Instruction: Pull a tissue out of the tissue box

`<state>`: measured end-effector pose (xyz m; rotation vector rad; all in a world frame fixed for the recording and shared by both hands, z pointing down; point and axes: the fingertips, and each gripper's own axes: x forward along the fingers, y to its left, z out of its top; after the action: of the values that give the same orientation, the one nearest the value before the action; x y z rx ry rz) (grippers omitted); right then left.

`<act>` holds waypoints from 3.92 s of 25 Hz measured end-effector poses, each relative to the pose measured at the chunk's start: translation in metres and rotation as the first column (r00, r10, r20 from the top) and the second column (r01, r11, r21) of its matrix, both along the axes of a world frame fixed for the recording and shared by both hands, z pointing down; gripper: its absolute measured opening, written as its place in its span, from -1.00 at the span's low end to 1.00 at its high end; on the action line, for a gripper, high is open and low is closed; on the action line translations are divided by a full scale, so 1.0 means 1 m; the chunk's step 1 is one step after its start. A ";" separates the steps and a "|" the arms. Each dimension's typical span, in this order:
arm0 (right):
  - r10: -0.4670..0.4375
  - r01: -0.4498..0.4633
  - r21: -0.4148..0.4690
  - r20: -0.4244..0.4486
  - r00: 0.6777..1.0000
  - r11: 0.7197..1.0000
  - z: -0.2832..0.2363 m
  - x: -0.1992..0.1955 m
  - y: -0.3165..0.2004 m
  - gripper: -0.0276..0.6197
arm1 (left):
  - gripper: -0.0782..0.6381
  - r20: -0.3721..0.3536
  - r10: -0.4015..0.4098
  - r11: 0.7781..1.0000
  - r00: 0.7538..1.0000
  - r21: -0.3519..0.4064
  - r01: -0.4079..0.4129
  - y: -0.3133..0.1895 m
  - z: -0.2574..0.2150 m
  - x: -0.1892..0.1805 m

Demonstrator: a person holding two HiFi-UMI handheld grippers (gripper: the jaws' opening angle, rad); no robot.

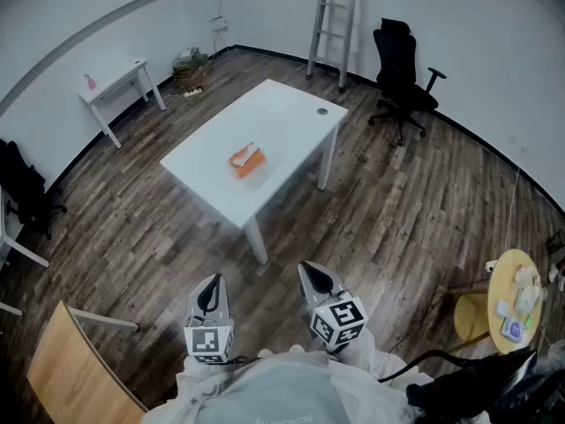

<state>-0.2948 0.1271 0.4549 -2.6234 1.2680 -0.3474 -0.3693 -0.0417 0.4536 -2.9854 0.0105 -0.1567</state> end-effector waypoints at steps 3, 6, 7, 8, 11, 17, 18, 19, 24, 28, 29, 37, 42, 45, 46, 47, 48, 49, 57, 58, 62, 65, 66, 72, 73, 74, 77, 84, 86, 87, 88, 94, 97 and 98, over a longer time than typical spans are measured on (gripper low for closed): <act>0.004 -0.004 0.001 0.006 1.000 1.000 0.000 0.002 0.004 -0.92 | -0.78 -0.001 0.005 1.000 1.000 -0.001 -0.005 0.004 -0.001 0.003; 0.006 -0.006 0.002 0.006 1.000 1.000 0.001 0.003 0.006 -0.92 | -0.78 0.001 0.010 1.000 1.000 -0.001 -0.010 0.008 0.000 0.005; 0.006 -0.006 0.003 0.007 1.000 1.000 0.002 0.003 0.007 -0.92 | -0.78 0.002 0.009 1.000 1.000 -0.001 -0.009 0.008 0.001 0.005; 0.005 -0.005 0.006 0.009 1.000 1.000 0.003 0.004 0.008 -0.92 | -0.78 0.003 0.008 1.000 1.000 -0.001 -0.008 0.009 0.001 0.006; 0.005 -0.005 0.024 0.021 1.000 1.000 0.003 0.005 0.012 -0.91 | -0.78 0.001 0.008 1.000 1.000 0.002 -0.008 0.013 0.000 0.006; 0.010 -0.011 0.031 0.028 1.000 0.999 0.006 0.008 0.019 -0.91 | -0.78 0.008 0.012 1.000 1.000 0.003 -0.012 0.020 0.005 0.010; 0.011 -0.012 0.031 0.030 0.999 0.999 0.007 0.008 0.021 -0.91 | -0.78 0.010 0.014 1.000 1.000 0.004 -0.014 0.022 0.006 0.011; 0.013 -0.014 0.031 0.031 0.999 0.999 0.007 0.008 0.023 -0.91 | -0.78 0.009 0.017 1.000 1.000 0.005 -0.017 0.024 0.006 0.011; 0.028 -0.029 0.035 0.037 0.999 0.999 0.010 0.011 0.032 -0.91 | -0.78 0.000 0.027 1.000 1.000 0.011 -0.027 0.031 0.003 0.015; 0.045 -0.046 0.031 0.040 0.998 0.998 0.012 0.012 0.039 -0.91 | -0.78 0.001 0.022 1.000 1.000 0.012 -0.022 0.033 0.002 0.014; 0.047 -0.048 0.032 0.042 0.998 0.998 0.012 0.013 0.040 -0.91 | -0.78 0.000 0.021 1.000 1.000 0.012 -0.021 0.033 0.001 0.013; 0.076 -0.077 0.017 0.045 0.996 0.997 0.017 0.020 0.049 -0.91 | -0.78 0.013 0.022 1.000 1.000 0.003 -0.022 0.029 0.008 0.023; 0.101 -0.101 -0.004 0.057 0.993 0.995 0.024 0.037 0.053 -0.91 | -0.78 0.021 0.043 0.999 0.999 -0.004 -0.043 0.031 0.015 0.046; 0.102 -0.102 -0.012 0.060 0.993 0.995 0.025 0.050 0.050 -0.91 | -0.78 0.022 0.055 0.998 0.998 0.012 -0.055 0.033 0.016 0.062; 0.102 -0.101 -0.013 0.064 0.993 0.995 0.026 0.054 0.049 -0.91 | -0.78 0.026 0.055 0.998 0.998 0.015 -0.055 0.032 0.018 0.067; 0.101 -0.101 -0.014 0.068 0.992 0.995 0.028 0.058 0.047 -0.91 | -0.78 0.031 0.053 0.999 0.998 0.012 -0.053 0.029 0.020 0.071; 0.100 -0.099 -0.016 0.073 0.992 0.995 0.029 0.062 0.044 -0.91 | -0.78 0.035 0.050 0.999 0.998 0.008 -0.050 0.027 0.021 0.075; 0.096 -0.095 -0.020 0.076 0.992 0.995 0.030 0.066 0.041 -0.91 | -0.78 0.037 0.048 0.999 0.998 0.006 -0.048 0.025 0.022 0.079; 0.076 -0.072 -0.035 0.121 0.990 0.997 0.042 0.101 0.015 -0.91 | -0.78 0.089 0.030 1.000 0.996 -0.003 -0.029 -0.001 0.035 0.110; 0.073 -0.068 -0.038 0.125 0.989 0.997 0.043 0.105 0.011 -0.91 | -0.78 0.092 0.029 1.000 0.995 0.000 -0.029 -0.004 0.035 0.115; 0.059 -0.053 -0.046 0.136 0.989 0.998 0.044 0.124 -0.006 -0.91 | -0.78 0.108 0.017 1.000 0.994 -0.005 -0.017 -0.021 0.040 0.134; 0.057 -0.049 -0.056 0.136 0.989 0.997 0.042 0.137 -0.013 -0.91 | -0.78 0.110 0.016 1.000 0.994 -0.013 -0.015 -0.030 0.038 0.149; 0.058 -0.050 -0.060 0.135 0.989 0.997 0.041 0.141 -0.015 -0.91 | -0.78 0.111 0.016 1.000 0.994 -0.015 -0.014 -0.033 0.038 0.154; 0.082 -0.071 -0.080 0.144 0.986 0.994 0.049 0.174 -0.024 -0.91 | -0.78 0.124 0.034 0.999 0.992 -0.022 -0.031 -0.047 0.047 0.187; 0.082 -0.071 -0.082 0.147 0.986 0.994 0.049 0.178 -0.027 -0.91 | -0.78 0.126 0.038 0.999 0.991 -0.023 -0.035 -0.049 0.047 0.194; 0.081 -0.069 -0.085 0.147 0.986 0.994 0.049 0.182 -0.030 -0.91 | -0.78 0.127 0.042 0.999 0.991 -0.024 -0.039 -0.051 0.048 0.200; 0.083 -0.068 -0.105 0.143 0.986 0.992 0.049 0.194 -0.034 -0.91 | -0.78 0.128 0.056 0.998 0.990 -0.035 -0.052 -0.053 0.050 0.216; 0.073 -0.060 -0.126 0.107 0.992 0.990 0.045 0.230 -0.046 -0.91 | -0.78 0.114 0.044 0.998 0.992 -0.044 -0.039 -0.068 0.059 0.248; 0.077 -0.064 -0.128 0.098 0.992 0.990 0.043 0.240 -0.047 -0.91 | -0.78 0.111 0.036 0.998 0.993 -0.052 -0.030 -0.072 0.061 0.255; 0.078 -0.066 -0.129 0.090 0.993 0.989 0.042 0.244 -0.047 -0.91 | -0.78 0.111 0.033 0.998 0.993 -0.054 -0.027 -0.074 0.063 0.258; 0.079 -0.067 -0.131 0.083 0.993 0.989 0.041 0.249 -0.048 -0.91 | -0.78 0.113 0.031 0.998 0.993 -0.054 -0.025 -0.077 0.065 0.261; 0.085 -0.071 -0.143 0.097 0.992 0.987 0.044 0.264 -0.044 -0.91 | -0.78 0.114 0.022 0.998 0.993 -0.059 -0.015 -0.083 0.067 0.281; 0.087 -0.072 -0.147 0.101 0.991 0.987 0.047 0.272 -0.041 -0.91 | -0.78 0.111 0.017 0.998 0.994 -0.065 -0.010 -0.081 0.068 0.287; 0.086 -0.071 -0.145 0.102 0.991 0.987 0.047 0.275 -0.041 -0.91 | -0.78 0.115 0.020 0.998 0.993 -0.065 -0.012 -0.079 0.069 0.289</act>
<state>-0.0200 0.0860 0.5017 -2.7200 1.1411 -0.5772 -0.0799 -0.1210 0.5225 -3.0342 -0.0321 -0.3338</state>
